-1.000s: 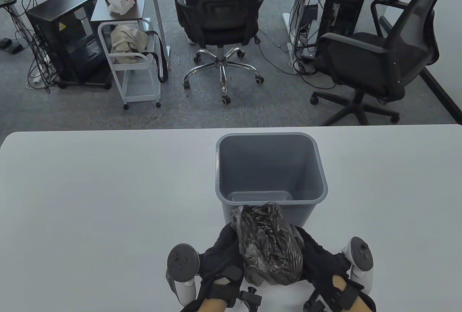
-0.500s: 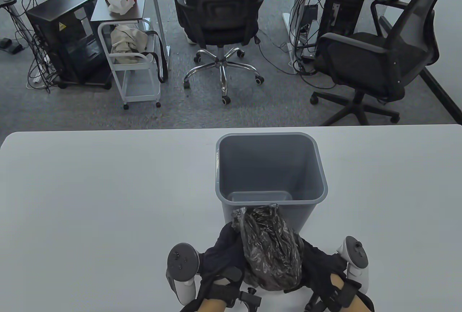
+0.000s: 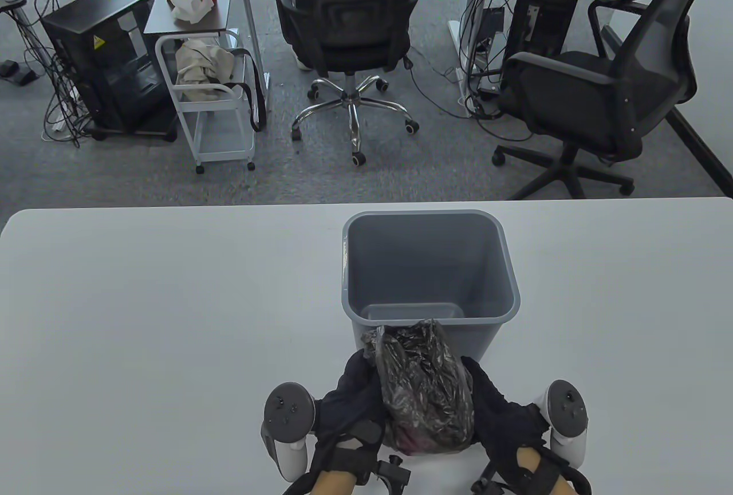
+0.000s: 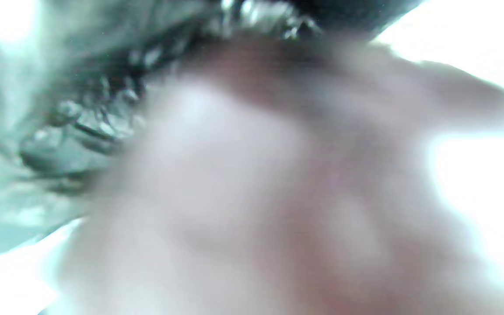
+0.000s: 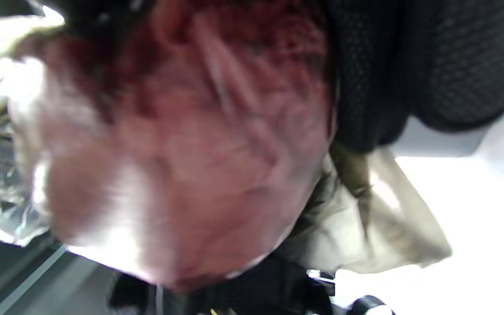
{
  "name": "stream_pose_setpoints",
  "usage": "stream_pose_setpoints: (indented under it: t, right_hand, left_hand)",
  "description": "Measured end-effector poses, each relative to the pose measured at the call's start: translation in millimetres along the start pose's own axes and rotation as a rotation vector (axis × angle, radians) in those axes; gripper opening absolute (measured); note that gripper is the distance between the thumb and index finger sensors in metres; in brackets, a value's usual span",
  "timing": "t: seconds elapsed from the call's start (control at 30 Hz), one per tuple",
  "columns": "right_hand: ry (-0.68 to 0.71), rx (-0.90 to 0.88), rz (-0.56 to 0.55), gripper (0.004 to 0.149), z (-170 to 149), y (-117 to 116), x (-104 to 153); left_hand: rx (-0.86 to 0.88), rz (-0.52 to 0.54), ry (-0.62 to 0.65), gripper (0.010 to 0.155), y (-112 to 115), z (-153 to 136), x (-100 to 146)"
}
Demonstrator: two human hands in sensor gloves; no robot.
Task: Twist garbage bag top to tighten it
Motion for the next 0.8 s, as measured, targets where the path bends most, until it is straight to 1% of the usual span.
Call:
stream_pose_setpoints:
  t: [0.07, 0.1, 0.13, 0.17, 0.2, 0.23, 0.3, 0.33, 0.37, 0.43, 0.53, 0.6, 0.7, 0.8]
  right_hand:
    - [-0.044, -0.030, 0.033, 0.083, -3.6, 0.4, -0.2]
    - [-0.059, -0.018, 0.044, 0.083, -4.4, 0.0, -0.3]
    - [-0.077, 0.015, 0.067, 0.084, -4.9, 0.2, 0.0]
    - [-0.100, 0.043, 0.099, 0.085, -3.7, 1.9, 0.5]
    - [-0.120, 0.059, 0.119, 0.085, -1.8, 4.7, 1.4]
    - [-0.131, 0.080, 0.125, 0.085, 1.6, 10.4, 2.5]
    - [-0.129, 0.132, 0.045, 0.084, 7.4, 23.4, 4.5]
    - [-0.117, 0.181, -0.038, 0.084, 11.4, 34.2, 5.8]
    - [-0.103, 0.231, -0.105, 0.083, 15.2, 44.6, 6.8]
    - [-0.110, 0.298, -0.156, 0.082, 18.7, 58.3, 9.3]
    - [-0.113, 0.278, -0.216, 0.082, 17.9, 71.2, 12.0]
    - [-0.122, 0.247, -0.225, 0.082, 16.2, 75.2, 12.6]
    - [-0.126, 0.246, -0.232, 0.081, 15.5, 78.3, 13.1]
    - [-0.117, 0.262, -0.266, 0.081, 18.5, 80.2, 14.4]
  left_hand:
    - [0.005, 0.007, 0.000, 0.048, -0.4, -0.8, -0.1]
    - [0.008, 0.013, -0.002, 0.048, -0.6, -1.1, -0.1]
    - [0.000, 0.046, -0.016, 0.047, -1.3, -1.3, 1.4]
    - [-0.047, 0.112, -0.020, 0.048, -3.3, -1.2, 2.2]
    - [-0.091, 0.126, -0.008, 0.048, -4.8, -0.8, 1.3]
    - [-0.168, 0.108, 0.004, 0.048, -5.7, -0.1, 0.3]
    - [-0.293, 0.107, 0.033, 0.048, -5.5, -0.5, -1.2]
    - [-0.372, 0.108, 0.045, 0.048, -3.1, -2.0, -2.3]
    - [-0.439, 0.086, 0.052, 0.048, 0.7, -4.8, -4.0]
    - [-0.529, 0.039, 0.049, 0.048, 9.8, -11.3, -6.4]
    - [-0.670, -0.024, 0.040, 0.048, 22.7, -21.9, -9.6]
    - [-0.716, -0.034, 0.033, 0.049, 26.0, -26.8, -11.5]
    - [-0.745, 0.008, 0.036, 0.054, 22.6, -22.1, -12.1]
    - [-0.711, 0.083, 0.093, 0.059, 7.2, -1.7, -7.3]
Point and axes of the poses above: the tracker on the back of each hand, its own z axis roughly to the thumb side, its own x axis roughly from the fingertips to the wrist, y = z × x, the point moved 1 cm from there along -x, roughly from the wrist to the fingertips, and after that the axes turned 3 degrees about x, right-handed, at the moved point
